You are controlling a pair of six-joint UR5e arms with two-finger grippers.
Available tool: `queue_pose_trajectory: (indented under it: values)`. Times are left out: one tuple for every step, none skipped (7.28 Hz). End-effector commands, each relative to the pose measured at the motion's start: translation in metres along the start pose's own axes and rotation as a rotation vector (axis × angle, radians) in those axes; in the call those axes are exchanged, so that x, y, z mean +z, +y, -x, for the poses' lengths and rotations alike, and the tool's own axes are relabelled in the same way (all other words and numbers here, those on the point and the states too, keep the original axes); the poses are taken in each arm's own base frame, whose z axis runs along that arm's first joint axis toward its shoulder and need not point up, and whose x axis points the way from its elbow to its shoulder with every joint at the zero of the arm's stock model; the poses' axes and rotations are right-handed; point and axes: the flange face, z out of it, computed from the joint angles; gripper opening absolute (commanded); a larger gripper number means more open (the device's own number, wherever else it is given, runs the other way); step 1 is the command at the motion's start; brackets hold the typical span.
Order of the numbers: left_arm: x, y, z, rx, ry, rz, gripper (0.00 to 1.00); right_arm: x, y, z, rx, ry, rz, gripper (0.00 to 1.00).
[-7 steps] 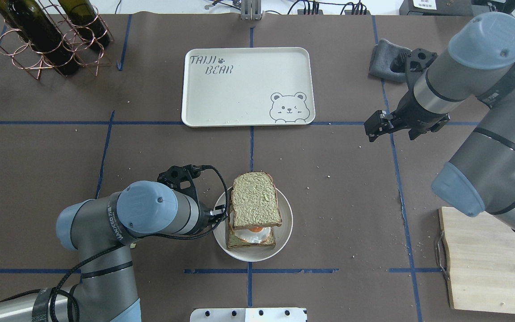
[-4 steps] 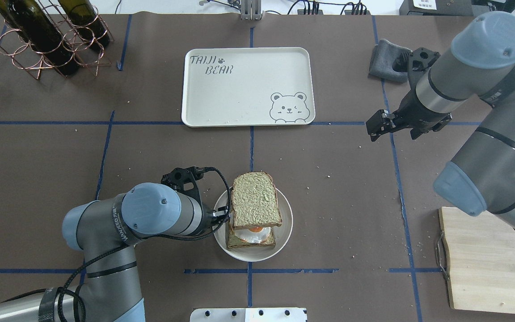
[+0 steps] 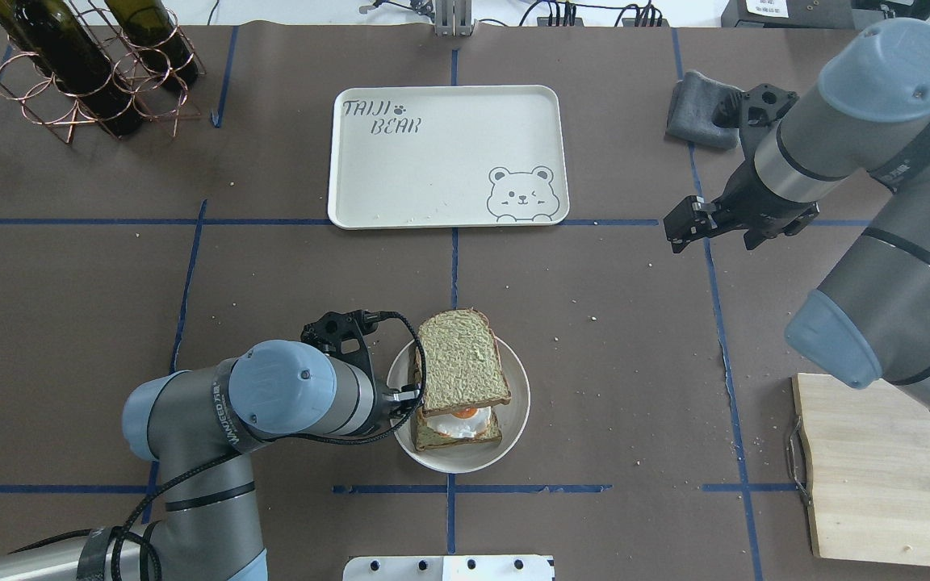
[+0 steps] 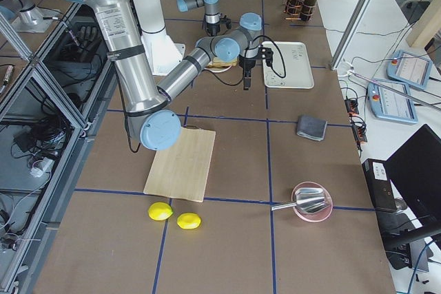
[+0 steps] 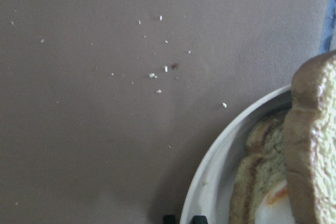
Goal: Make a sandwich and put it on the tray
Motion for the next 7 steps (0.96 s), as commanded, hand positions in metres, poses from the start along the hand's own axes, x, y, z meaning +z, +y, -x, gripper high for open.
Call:
queue_pose_trajectory:
  values:
    - [-0.012, -0.002, -0.003, 0.015, 0.074, 0.003, 0.00, 0.003, -0.002, -0.029, -0.044, 0.026, 0.003, 1.00]
    - [-0.024, -0.003, -0.010, 0.025, 0.155, 0.006, 0.00, 0.002, -0.005, -0.051, -0.070, 0.044, 0.001, 1.00]
    - [-0.037, -0.005, -0.015, 0.020, 0.203, 0.003, 0.00, -0.003, -0.009, -0.082, -0.100, 0.066, -0.004, 1.00]
    - [-0.049, -0.020, -0.018, -0.003, 0.249, -0.010, 0.00, -0.007, -0.011, -0.115, -0.129, 0.089, -0.001, 1.00]
    - [-0.064, -0.050, -0.014, -0.025, 0.256, 0.013, 0.00, -0.013, -0.009, -0.150, -0.135, 0.071, 0.021, 1.00]
    - [-0.080, -0.088, -0.010, -0.051, 0.259, 0.006, 0.00, -0.021, -0.005, -0.194, -0.151, 0.067, 0.032, 1.00]
    - [-0.090, -0.126, -0.009, -0.082, 0.257, -0.043, 0.00, -0.026, 0.002, -0.228, -0.169, 0.071, 0.042, 1.00]
